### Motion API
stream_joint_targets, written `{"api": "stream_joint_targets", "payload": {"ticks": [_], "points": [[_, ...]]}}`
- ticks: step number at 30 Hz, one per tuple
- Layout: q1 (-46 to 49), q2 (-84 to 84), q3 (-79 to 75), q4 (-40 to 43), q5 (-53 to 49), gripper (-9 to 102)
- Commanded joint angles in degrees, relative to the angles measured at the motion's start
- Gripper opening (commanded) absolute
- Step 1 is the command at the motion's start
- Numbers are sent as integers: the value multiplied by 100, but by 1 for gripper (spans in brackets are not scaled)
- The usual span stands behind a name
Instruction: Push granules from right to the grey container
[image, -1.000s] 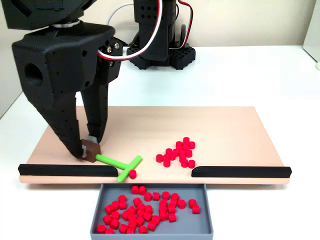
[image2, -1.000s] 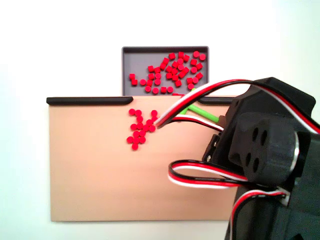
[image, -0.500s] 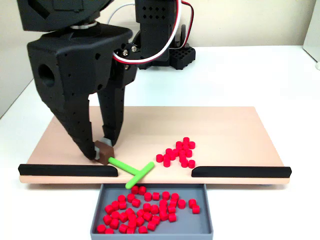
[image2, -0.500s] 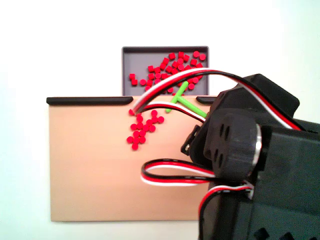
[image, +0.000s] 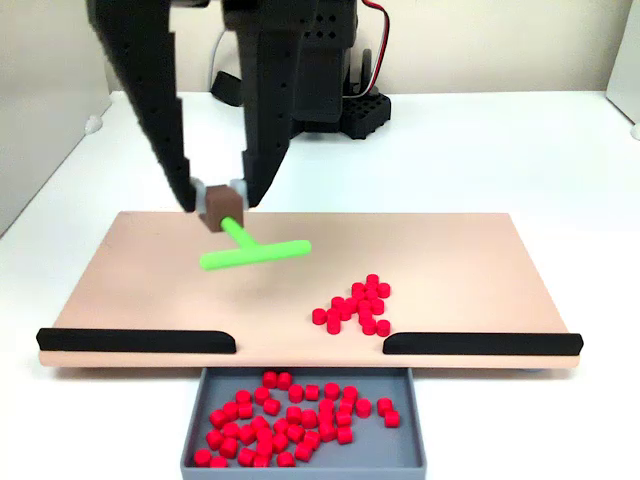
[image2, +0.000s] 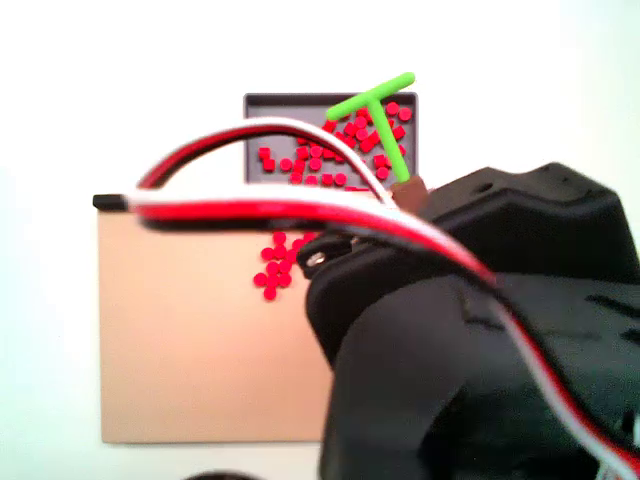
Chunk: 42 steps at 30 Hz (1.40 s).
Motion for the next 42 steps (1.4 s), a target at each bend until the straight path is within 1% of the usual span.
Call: {"api": "stream_joint_targets", "payload": {"ticks": [1, 10, 16, 18, 20, 23, 33, 41, 42], "points": [[-167, 817, 527, 26, 747, 0], [-352, 2672, 2883, 26, 1670, 0], [-492, 3683, 4140, 18, 2698, 0], [-554, 3920, 4438, 18, 2900, 0], [-606, 4113, 4562, 18, 3094, 0], [-659, 4307, 4755, 26, 3094, 0], [-563, 4175, 4755, 18, 3059, 0], [-483, 4017, 4737, -44, 2830, 0], [-457, 4025, 4746, -44, 2936, 0]]}}
